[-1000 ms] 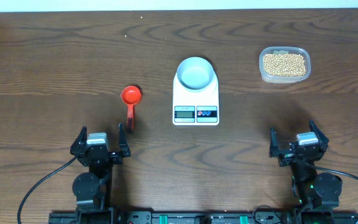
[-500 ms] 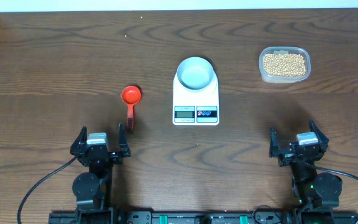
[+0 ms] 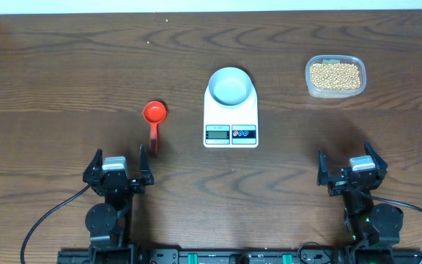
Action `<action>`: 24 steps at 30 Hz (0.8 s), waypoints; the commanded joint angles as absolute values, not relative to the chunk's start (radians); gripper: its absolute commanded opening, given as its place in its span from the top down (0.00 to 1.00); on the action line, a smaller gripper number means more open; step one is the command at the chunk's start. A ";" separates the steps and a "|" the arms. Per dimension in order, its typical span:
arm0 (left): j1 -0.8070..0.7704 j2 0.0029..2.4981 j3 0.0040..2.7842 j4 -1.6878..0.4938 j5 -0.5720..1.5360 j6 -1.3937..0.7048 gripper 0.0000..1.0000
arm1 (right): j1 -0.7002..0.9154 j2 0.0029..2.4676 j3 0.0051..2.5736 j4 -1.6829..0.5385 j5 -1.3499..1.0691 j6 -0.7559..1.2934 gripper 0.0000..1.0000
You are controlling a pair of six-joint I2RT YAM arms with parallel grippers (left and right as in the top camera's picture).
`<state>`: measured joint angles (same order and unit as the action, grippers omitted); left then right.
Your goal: Scoop item into bowl and weigh 50g on scale
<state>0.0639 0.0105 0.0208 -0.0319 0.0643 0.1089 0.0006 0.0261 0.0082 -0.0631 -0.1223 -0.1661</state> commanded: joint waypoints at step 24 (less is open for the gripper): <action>0.067 0.017 0.004 -0.046 0.213 0.101 0.02 | 0.009 0.031 0.006 -0.067 -0.118 -0.173 0.01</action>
<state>0.0639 0.0113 0.0208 -0.0246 0.1055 0.1177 0.0006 0.0261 0.0082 -0.0631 -0.1223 -0.1661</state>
